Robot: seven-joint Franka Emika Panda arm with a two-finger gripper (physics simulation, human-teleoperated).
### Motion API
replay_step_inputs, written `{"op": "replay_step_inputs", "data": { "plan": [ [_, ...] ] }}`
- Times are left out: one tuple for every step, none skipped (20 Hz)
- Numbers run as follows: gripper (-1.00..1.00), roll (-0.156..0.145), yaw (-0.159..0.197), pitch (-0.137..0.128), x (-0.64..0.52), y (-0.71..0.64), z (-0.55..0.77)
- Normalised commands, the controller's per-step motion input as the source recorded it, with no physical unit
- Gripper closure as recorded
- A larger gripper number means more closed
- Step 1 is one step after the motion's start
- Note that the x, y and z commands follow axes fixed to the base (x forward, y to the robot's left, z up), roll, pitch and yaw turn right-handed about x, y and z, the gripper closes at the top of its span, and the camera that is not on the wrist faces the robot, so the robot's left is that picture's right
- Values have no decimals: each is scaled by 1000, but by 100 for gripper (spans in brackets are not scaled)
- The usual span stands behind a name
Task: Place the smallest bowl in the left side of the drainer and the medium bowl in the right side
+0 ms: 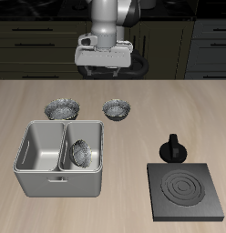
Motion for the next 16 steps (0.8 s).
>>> {"op": "replay_step_inputs", "data": {
  "plan": [
    [-100, -13, -32, 24, -126, -9, -570],
    [-100, 23, -19, 28, -26, -13, -303],
    [-100, -31, -28, 3, 69, -78, -286],
    [-100, -18, -1, 37, 10, 16, -320],
    [-100, 5, -24, 51, 95, -13, -300],
    [-100, -15, -38, 35, 71, -14, -277],
    [-100, 47, 50, 7, -1, 110, -260],
    [-100, -16, -72, 50, 50, -23, -274],
    [-100, 10, 29, -8, 73, 26, -217],
    [-100, -6, 32, 31, 176, 6, -311],
    [-100, 26, 13, 66, 121, 183, -571],
    [-100, -33, 16, -5, 53, 60, -256],
    [-100, 22, -21, 67, 85, 88, -265],
    [-100, 20, 38, 18, 16, 117, -330],
    [-100, 2, -23, 40, 39, 65, -315],
    [-100, 4, 36, 5, -35, 99, -264]
  ]
}}
